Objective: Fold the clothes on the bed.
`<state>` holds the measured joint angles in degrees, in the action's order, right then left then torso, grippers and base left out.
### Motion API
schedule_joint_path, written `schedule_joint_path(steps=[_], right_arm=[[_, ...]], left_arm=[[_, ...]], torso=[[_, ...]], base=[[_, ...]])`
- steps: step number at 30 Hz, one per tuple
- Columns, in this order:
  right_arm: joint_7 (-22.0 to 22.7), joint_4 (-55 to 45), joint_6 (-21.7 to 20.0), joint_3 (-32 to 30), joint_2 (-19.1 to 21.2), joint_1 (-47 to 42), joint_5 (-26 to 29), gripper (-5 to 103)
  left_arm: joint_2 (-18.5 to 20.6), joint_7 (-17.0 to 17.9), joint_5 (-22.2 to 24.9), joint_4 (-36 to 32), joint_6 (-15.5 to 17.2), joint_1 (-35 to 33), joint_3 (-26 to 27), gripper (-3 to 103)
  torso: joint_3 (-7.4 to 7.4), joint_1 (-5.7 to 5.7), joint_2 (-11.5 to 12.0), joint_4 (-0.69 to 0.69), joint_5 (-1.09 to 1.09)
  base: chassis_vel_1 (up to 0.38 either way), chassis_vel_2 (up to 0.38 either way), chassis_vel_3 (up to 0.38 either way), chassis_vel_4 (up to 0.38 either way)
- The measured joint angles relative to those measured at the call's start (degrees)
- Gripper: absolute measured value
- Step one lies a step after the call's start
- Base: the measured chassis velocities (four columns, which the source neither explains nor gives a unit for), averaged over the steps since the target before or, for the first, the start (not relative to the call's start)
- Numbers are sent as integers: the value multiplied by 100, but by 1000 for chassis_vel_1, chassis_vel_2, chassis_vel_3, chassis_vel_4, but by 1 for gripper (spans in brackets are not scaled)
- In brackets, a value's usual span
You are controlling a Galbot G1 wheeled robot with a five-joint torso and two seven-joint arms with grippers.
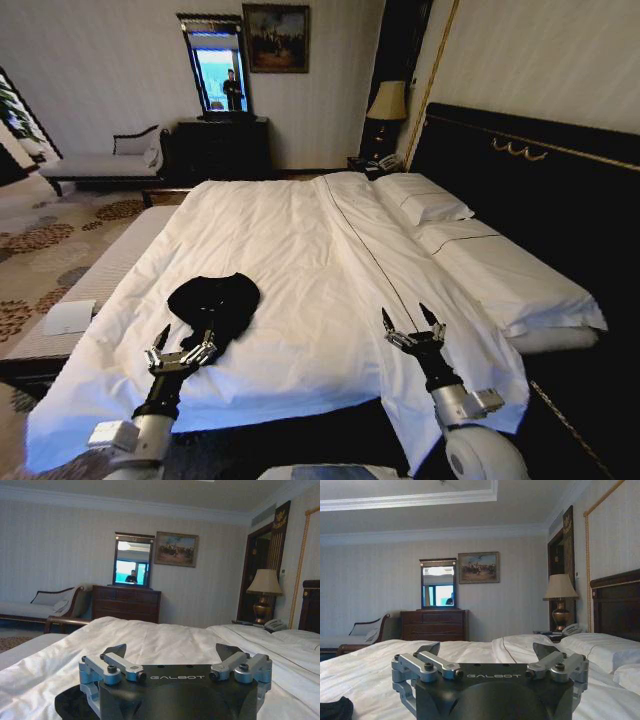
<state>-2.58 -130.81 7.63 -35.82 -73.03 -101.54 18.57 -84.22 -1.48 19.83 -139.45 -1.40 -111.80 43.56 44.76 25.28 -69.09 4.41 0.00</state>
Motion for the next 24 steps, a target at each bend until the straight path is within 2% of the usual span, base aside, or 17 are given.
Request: schedule_joint_path(steps=[24], right_arm=[[-55, 16, 54, 44, -71, -45, -78, 100]], left_arm=[[14, 3, -4, 12, -29, -15, 25, 100]], torso=[[0, 0, 0, 0, 0]], base=[[29, 21, -26, -22]])
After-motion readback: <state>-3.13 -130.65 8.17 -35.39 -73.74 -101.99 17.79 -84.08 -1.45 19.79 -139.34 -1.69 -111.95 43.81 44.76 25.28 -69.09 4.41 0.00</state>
